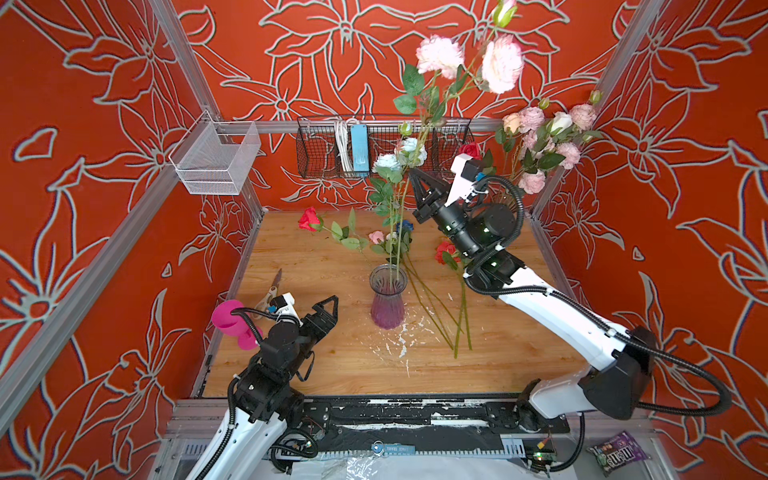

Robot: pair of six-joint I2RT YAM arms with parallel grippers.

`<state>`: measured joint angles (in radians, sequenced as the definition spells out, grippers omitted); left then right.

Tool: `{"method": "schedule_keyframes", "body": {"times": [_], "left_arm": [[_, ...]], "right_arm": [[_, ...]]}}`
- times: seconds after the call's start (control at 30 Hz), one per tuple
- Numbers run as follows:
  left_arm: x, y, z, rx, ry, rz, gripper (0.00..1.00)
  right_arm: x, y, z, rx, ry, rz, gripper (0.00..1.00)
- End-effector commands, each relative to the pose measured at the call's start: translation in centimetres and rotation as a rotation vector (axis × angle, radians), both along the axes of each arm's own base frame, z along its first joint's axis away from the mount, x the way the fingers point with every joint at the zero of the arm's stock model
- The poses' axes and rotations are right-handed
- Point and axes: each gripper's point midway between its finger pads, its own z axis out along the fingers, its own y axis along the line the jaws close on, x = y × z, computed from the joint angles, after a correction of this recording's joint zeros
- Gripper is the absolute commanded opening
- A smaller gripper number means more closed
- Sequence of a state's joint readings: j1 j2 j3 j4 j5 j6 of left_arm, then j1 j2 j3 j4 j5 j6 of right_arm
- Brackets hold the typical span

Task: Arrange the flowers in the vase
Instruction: 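Raise the pink roses high and carry them over the purple vase, then lower the pink rose stems into the purple vase with the right gripper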

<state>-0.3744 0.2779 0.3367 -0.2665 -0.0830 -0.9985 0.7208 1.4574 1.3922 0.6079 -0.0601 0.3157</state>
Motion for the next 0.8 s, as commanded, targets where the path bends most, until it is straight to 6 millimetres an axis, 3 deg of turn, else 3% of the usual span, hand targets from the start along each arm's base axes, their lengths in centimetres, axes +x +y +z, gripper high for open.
{"method": "schedule_keyframes", "body": {"times": [0.0,0.13,0.27,0.43,0.6,0.77], "left_arm": [[0.0,-0.4,0.9,-0.010,-0.031,-0.024,1.00],[-0.4,-0.1,0.7,-0.006,-0.047,-0.018,1.00],[-0.5,0.0,0.8,0.010,-0.076,-0.018,1.00],[-0.3,-0.5,1.3,-0.017,-0.087,-0.037,0.99],[-0.1,-1.0,1.5,-0.032,-0.072,-0.057,0.99],[-0.2,-0.8,1.7,-0.034,-0.053,-0.045,0.99]], "right_arm": [[-1.0,1.8,-1.2,-0.006,0.000,0.068,0.00],[-1.9,4.7,-7.9,-0.145,0.088,0.118,0.00],[-2.5,5.6,-12.3,-0.231,0.154,0.108,0.00],[-2.9,5.7,-14.9,-0.237,0.201,0.065,0.00],[-3.1,5.3,-17.2,-0.274,0.243,0.034,0.22],[-3.2,4.1,-17.9,-0.293,0.285,0.001,0.26]]}}
